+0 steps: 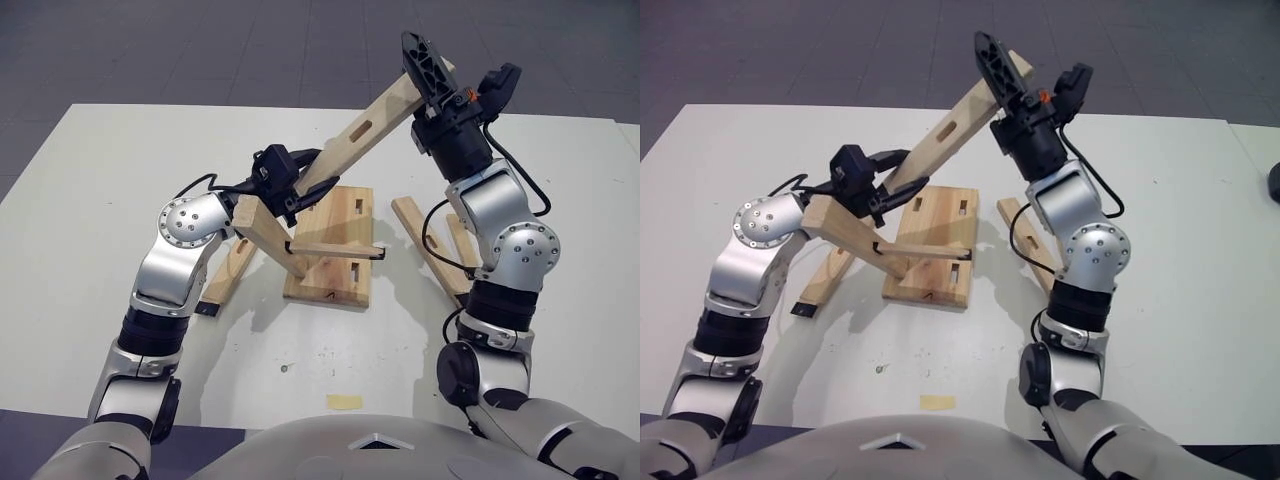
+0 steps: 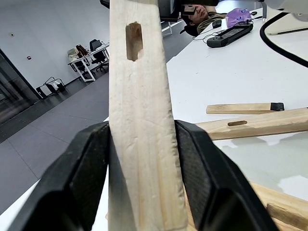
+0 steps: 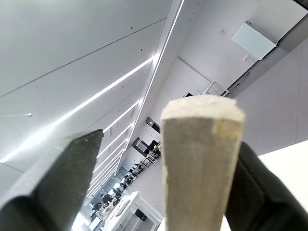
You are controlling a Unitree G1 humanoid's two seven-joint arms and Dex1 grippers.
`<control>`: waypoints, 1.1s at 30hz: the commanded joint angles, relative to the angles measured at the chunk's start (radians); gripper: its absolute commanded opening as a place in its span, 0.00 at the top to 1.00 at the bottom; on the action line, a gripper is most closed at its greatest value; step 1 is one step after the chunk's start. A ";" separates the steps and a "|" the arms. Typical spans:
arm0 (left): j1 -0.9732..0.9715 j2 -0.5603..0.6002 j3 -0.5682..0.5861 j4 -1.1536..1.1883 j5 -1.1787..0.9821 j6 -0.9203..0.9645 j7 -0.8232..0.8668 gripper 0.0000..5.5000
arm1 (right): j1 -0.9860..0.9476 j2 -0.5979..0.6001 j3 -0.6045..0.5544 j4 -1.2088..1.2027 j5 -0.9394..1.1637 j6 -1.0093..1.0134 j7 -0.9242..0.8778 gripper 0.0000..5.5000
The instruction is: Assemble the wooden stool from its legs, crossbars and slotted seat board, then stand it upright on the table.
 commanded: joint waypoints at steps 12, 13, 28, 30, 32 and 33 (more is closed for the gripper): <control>0.023 0.033 0.008 -0.039 -0.003 0.010 -0.027 0.62 | 0.180 0.065 0.036 -0.158 0.036 -0.055 -0.101 0.76; 0.024 0.037 0.007 -0.039 0.001 0.006 -0.030 0.62 | 0.188 0.067 0.039 -0.163 0.037 -0.058 -0.107 0.78; -0.145 0.042 0.196 0.085 -0.119 0.050 0.005 0.40 | 0.194 0.043 -0.024 -0.179 0.034 -0.191 -0.146 0.82; -0.198 0.031 0.270 0.080 -0.207 0.129 0.047 0.35 | 0.208 0.039 -0.043 -0.198 0.034 -0.221 -0.161 0.82; -0.219 0.055 0.340 0.062 -0.300 0.213 0.056 0.29 | 0.226 0.025 -0.056 -0.200 0.017 -0.239 -0.171 0.82; -0.209 0.081 0.374 0.036 -0.357 0.274 0.051 0.26 | 0.233 0.006 -0.065 -0.197 0.018 -0.237 -0.173 0.82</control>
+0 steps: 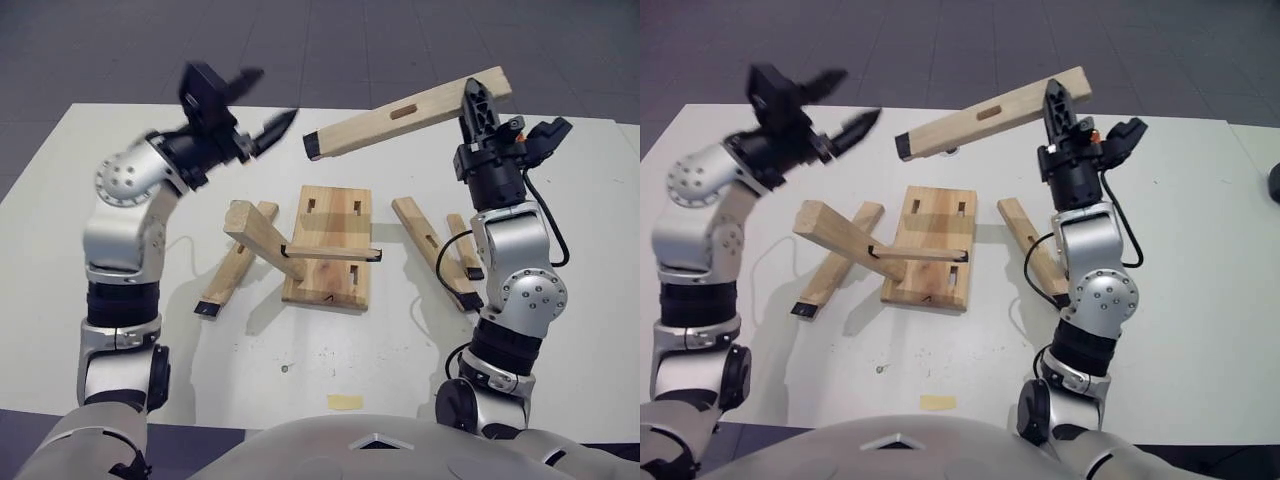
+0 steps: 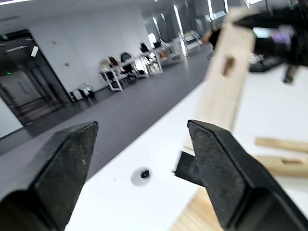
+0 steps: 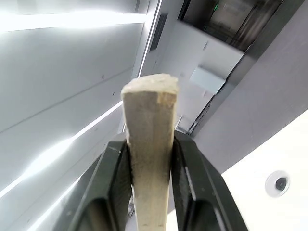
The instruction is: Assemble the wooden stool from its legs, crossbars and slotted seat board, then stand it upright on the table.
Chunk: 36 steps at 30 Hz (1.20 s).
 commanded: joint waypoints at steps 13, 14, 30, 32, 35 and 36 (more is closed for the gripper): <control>0.166 0.414 0.177 -0.374 -0.660 0.581 -0.351 0.02 | 0.097 -0.242 -0.135 0.048 0.059 0.044 0.053 0.82; 0.188 0.412 0.133 -0.380 -0.603 0.537 -0.367 0.02 | 0.093 -0.242 -0.129 0.054 0.055 0.047 0.055 0.82; 0.283 0.454 0.040 -0.305 -0.468 0.373 -0.575 0.43 | 0.099 -0.237 -0.107 0.101 0.060 0.069 0.074 0.82; 0.286 0.464 0.030 -0.309 -0.461 0.371 -0.591 0.50 | 0.099 -0.235 -0.104 0.102 0.057 0.070 0.078 0.82; 0.288 0.459 0.016 -0.322 -0.455 0.360 -0.589 0.56 | 0.093 -0.230 -0.100 0.100 0.058 0.069 0.076 0.82; 0.288 0.450 0.006 -0.330 -0.448 0.352 -0.579 0.56 | 0.092 -0.228 -0.099 0.100 0.057 0.068 0.076 0.82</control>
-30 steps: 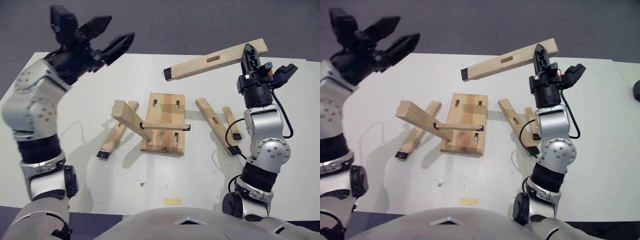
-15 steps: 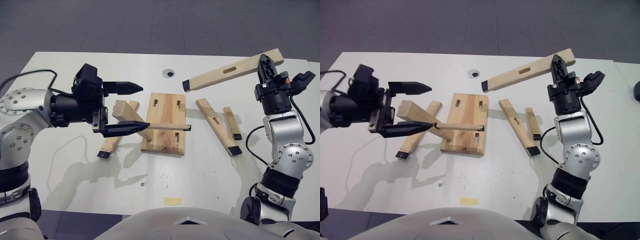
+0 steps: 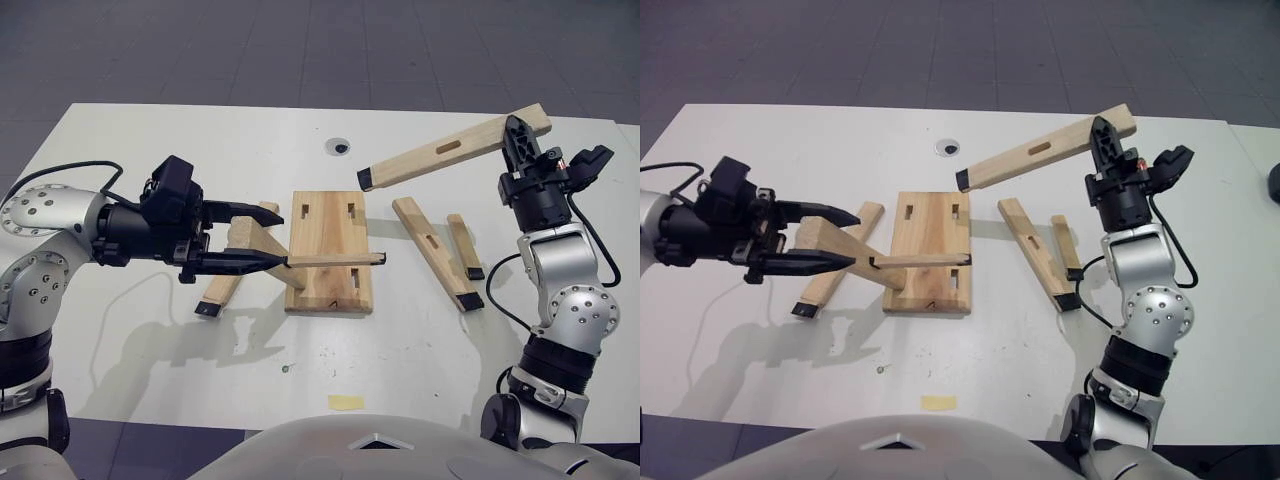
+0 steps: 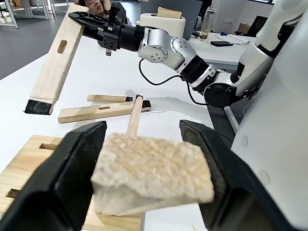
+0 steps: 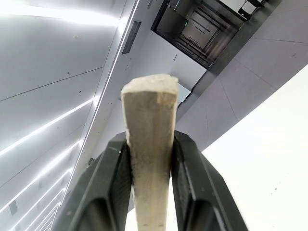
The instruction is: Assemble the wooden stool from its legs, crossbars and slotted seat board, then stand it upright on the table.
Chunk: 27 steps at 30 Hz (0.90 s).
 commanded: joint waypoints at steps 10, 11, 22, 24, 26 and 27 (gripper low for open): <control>0.074 -0.190 -0.241 -0.063 0.381 -0.275 0.322 0.63 | -0.052 -0.084 0.074 -0.066 -0.187 -0.022 0.097 0.82; 0.084 -0.212 -0.253 -0.065 0.393 -0.282 0.360 0.63 | -0.057 -0.103 0.086 -0.075 -0.234 -0.034 0.117 0.82; 0.042 -0.424 -0.300 -0.026 0.407 -0.246 0.659 0.63 | 0.013 -0.178 0.257 -0.129 -0.615 -0.142 0.325 0.82; 0.031 -0.426 -0.303 -0.014 0.414 -0.245 0.657 0.63 | 0.016 -0.167 0.292 -0.134 -0.670 -0.156 0.330 0.82; 0.025 -0.427 -0.301 -0.007 0.412 -0.241 0.655 0.63 | 0.019 -0.157 0.319 -0.135 -0.718 -0.174 0.337 0.82; 0.024 -0.427 -0.300 -0.004 0.410 -0.240 0.653 0.63 | 0.019 -0.152 0.338 -0.135 -0.748 -0.184 0.338 0.82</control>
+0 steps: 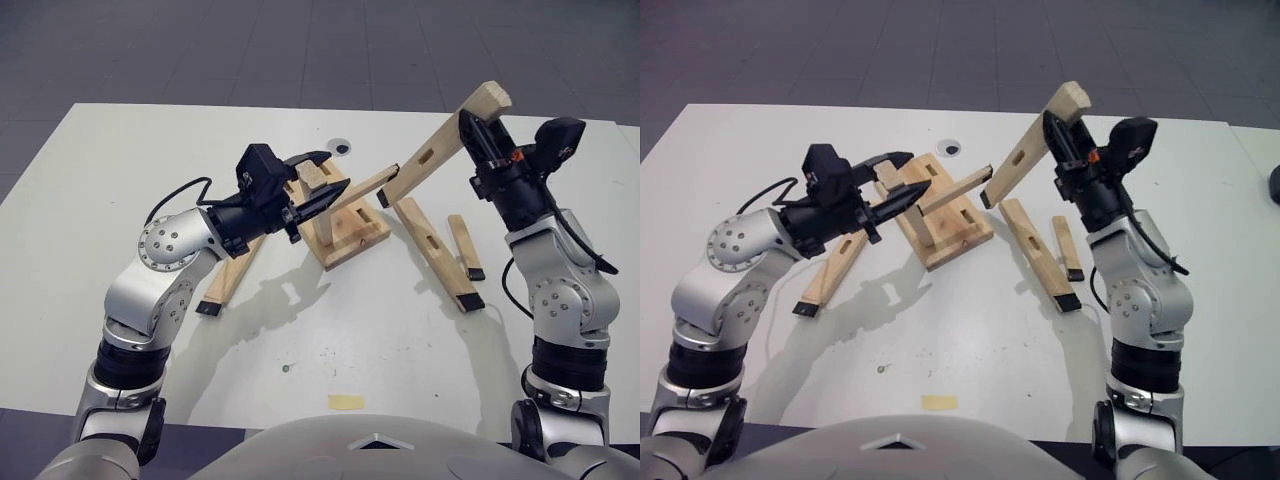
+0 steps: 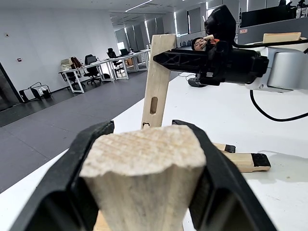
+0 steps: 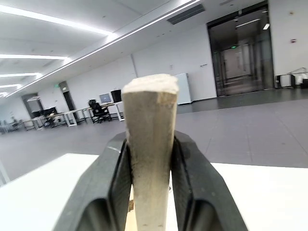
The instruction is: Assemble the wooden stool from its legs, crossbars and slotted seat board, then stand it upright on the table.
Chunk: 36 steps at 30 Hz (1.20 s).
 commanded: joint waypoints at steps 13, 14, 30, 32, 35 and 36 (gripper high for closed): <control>0.045 0.002 -0.050 0.046 0.030 0.045 -0.022 0.63 | 0.020 0.041 0.188 0.000 -0.323 -0.079 0.032 0.82; 0.045 0.001 -0.050 0.047 0.031 0.044 -0.022 0.63 | 0.020 0.045 0.190 -0.008 -0.325 -0.074 0.032 0.82; 0.060 -0.010 -0.073 0.065 0.069 0.014 -0.011 0.63 | -0.035 0.083 0.179 -0.074 -0.272 0.007 0.065 0.82; 0.058 -0.011 -0.077 0.072 0.078 0.006 -0.010 0.63 | -0.025 0.072 0.191 -0.085 -0.269 0.019 0.092 0.82; 0.060 -0.011 -0.076 0.073 0.078 0.003 -0.008 0.63 | -0.047 0.077 0.186 -0.104 -0.258 0.004 0.109 0.82; 0.062 -0.009 -0.073 0.073 0.076 0.002 -0.009 0.63 | -0.054 0.077 0.185 -0.106 -0.264 -0.002 0.108 0.82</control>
